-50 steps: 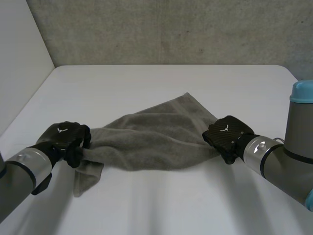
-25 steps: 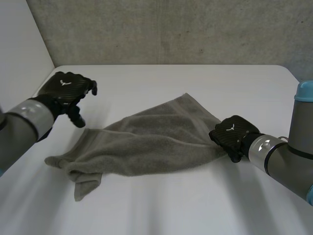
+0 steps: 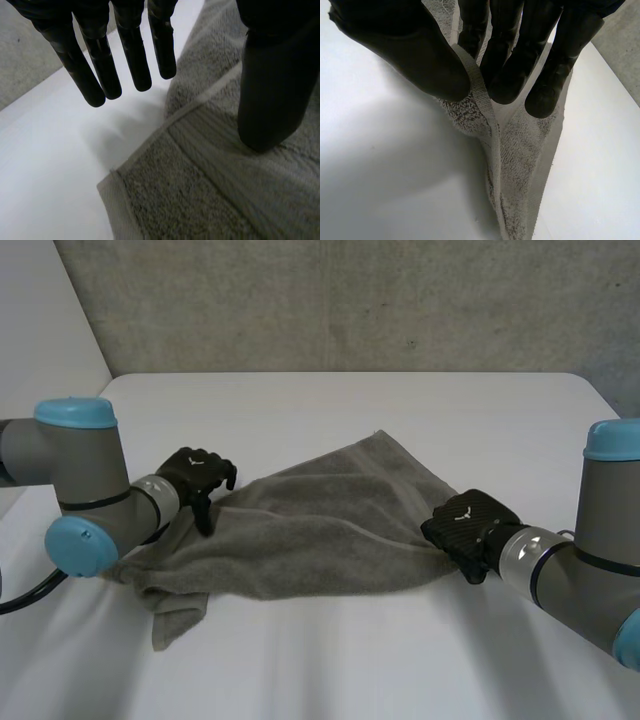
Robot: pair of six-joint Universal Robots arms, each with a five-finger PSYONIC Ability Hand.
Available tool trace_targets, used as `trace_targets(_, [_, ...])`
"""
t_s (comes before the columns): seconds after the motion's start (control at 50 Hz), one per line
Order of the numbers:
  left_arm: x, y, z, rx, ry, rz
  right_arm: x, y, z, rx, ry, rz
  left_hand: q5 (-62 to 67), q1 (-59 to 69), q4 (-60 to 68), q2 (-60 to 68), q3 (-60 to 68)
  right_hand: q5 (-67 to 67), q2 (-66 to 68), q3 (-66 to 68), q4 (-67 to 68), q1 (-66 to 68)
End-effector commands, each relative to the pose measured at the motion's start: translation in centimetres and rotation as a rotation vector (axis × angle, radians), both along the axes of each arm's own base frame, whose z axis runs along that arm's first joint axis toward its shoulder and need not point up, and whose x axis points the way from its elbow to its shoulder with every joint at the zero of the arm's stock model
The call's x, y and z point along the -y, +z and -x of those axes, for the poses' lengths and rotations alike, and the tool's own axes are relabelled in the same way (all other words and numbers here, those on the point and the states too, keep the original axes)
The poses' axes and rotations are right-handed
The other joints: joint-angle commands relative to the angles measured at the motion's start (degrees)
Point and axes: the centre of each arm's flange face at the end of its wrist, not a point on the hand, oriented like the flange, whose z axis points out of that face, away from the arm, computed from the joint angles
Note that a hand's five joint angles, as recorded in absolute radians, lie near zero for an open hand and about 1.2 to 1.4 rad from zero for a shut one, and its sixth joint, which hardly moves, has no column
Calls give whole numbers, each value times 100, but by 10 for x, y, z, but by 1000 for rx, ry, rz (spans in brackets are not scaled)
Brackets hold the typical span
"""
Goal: Fold the towel.
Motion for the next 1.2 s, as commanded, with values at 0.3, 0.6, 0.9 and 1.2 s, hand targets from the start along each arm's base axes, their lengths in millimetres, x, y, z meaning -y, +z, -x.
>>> trace_targets(0.3, [3, -7, -4, 65, 17, 17, 7, -1, -1, 14, 2, 20, 3045, 3956, 3933, 3982, 4013, 303, 449, 295, 318, 346])
trace_targets(0.6, [58, 79, 3, -27, 154, 413, 100, 88, -33, 207, -77, 562, 3403, 4314, 4291, 4340, 4371, 303, 449, 295, 318, 346])
trace_targets(0.9, [61, 238, -3, -468, 275, 912, 107, 205, -54, 547, -171, 1204, 3403, 4314, 4291, 4340, 4371, 303, 449, 295, 318, 346])
trace_targets(1.2, [12, 64, -17, -214, 239, 374, 80, 53, -45, 153, -48, 486, 3403, 4314, 4291, 4340, 4371, 303, 449, 295, 318, 346])
